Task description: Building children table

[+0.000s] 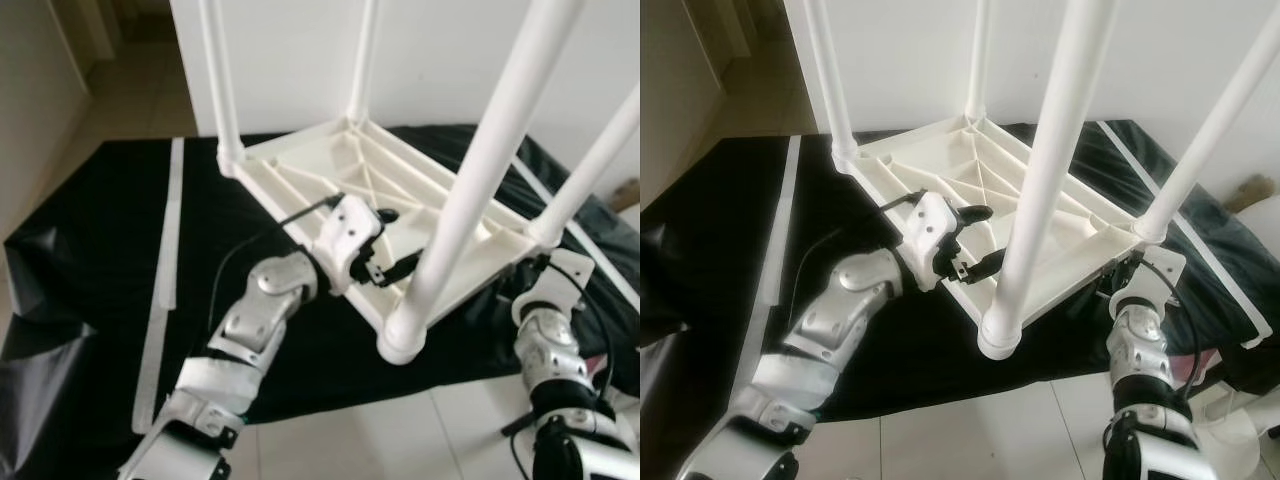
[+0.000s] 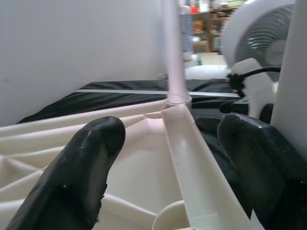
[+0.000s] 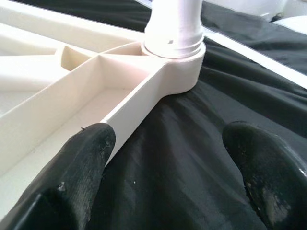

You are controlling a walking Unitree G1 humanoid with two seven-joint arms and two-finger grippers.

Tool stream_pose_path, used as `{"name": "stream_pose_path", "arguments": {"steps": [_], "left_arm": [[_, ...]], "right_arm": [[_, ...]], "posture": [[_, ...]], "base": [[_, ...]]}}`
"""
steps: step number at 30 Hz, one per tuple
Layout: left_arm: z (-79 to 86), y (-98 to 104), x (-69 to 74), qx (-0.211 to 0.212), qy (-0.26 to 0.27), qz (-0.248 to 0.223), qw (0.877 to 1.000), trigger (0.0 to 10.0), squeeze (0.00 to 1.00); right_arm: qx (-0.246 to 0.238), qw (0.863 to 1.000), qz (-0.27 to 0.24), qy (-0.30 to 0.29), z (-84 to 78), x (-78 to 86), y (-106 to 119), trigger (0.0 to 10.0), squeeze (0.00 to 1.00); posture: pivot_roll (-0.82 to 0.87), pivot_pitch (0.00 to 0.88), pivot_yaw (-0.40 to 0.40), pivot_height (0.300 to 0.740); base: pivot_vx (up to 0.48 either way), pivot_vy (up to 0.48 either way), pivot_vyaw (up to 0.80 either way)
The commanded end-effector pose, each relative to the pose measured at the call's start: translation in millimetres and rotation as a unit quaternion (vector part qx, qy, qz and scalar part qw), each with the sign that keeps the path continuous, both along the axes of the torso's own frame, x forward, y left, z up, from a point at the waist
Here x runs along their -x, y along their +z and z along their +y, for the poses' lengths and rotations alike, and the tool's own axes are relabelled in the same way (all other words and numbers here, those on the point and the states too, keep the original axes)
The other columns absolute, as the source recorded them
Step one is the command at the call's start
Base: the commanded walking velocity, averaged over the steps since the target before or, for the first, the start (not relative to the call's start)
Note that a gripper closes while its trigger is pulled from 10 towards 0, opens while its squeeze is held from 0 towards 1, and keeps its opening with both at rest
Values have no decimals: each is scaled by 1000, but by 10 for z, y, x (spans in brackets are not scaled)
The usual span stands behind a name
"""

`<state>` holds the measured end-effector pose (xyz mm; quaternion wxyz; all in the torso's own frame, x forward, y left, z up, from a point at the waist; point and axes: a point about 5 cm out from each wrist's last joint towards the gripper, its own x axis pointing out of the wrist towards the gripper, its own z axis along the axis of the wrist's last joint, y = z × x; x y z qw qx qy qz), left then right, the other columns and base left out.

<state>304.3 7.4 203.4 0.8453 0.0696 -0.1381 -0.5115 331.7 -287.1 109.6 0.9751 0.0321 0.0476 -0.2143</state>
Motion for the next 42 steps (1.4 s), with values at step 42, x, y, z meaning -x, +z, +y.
{"name": "stream_pose_path", "arguments": {"steps": [42], "left_arm": [[-137,-83,279,-47,-18,-8,999,10000,0]], "right_arm": [[46,992,-55,99,-91,-91,198,10000,0]], "posture": [[77,0,-10,740]], "base": [[0,0,0]]}}
